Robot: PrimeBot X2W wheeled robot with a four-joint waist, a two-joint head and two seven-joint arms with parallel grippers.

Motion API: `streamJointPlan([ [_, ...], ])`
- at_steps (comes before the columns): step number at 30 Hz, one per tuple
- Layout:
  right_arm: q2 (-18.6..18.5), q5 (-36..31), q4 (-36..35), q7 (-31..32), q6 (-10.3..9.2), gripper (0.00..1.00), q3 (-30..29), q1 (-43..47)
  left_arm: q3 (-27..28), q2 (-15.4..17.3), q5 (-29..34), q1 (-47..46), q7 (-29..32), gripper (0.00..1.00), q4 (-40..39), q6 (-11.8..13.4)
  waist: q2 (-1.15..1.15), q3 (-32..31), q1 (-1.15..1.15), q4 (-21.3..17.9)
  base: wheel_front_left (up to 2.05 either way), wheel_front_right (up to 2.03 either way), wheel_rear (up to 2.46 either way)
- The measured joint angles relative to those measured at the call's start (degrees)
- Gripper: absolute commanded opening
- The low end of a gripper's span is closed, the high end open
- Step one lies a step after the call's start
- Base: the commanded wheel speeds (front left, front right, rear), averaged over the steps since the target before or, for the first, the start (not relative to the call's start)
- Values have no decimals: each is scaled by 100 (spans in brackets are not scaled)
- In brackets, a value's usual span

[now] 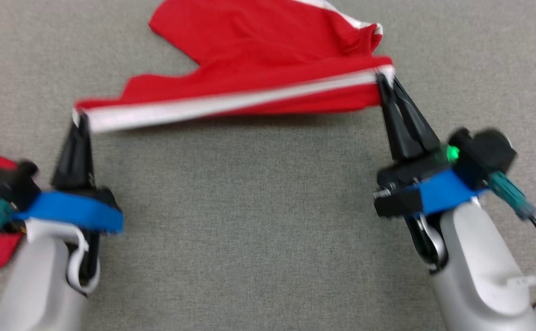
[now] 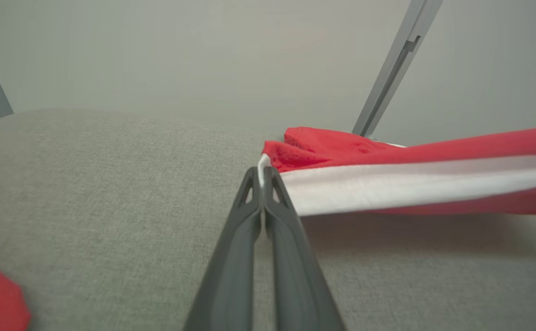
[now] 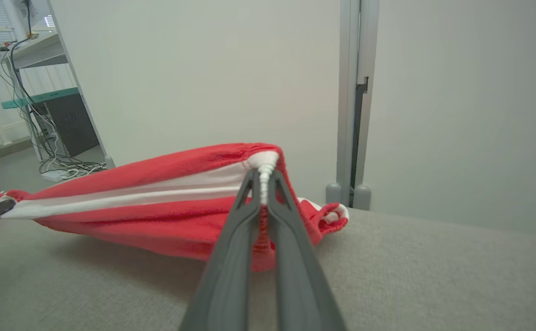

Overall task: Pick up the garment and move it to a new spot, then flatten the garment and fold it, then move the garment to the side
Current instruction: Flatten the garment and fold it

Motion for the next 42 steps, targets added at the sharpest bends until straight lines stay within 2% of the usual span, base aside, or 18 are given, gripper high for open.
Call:
streamJointPlan([
  [2,1,417,-205,0,3,0,-149,481,-23,-88,82,370,-1,0,74,-3,-1,-160,-1,29,0,0,0],
  [5,-12,573,-282,0,2,0,-98,1085,-1,-233,174,814,-1,0,137,-3,-1,-391,-1,34,0,0,0],
  [11,-7,669,-265,1,3,0,41,1889,209,-526,347,1538,0,0,321,-3,-1,-1013,-1,131,0,0,0],
  [18,-11,835,-132,0,1,0,114,2747,211,-742,706,2345,0,0,425,-2,-2,-1801,-1,214,0,0,0],
  [26,-14,975,2,-3,-3,0,441,3459,335,-889,1038,2936,0,0,422,-1,-2,-2380,-1,14,0,0,0],
  [34,-12,1160,-214,-2,-2,0,355,3535,413,-849,1062,2918,0,0,137,-1,-2,-2188,0,-328,0,0,0],
  [42,-14,1648,-248,-3,-3,0,402,2384,-46,-156,892,1224,-1,0,-33,-1,1,-1178,3,-801,0,0,0],
])
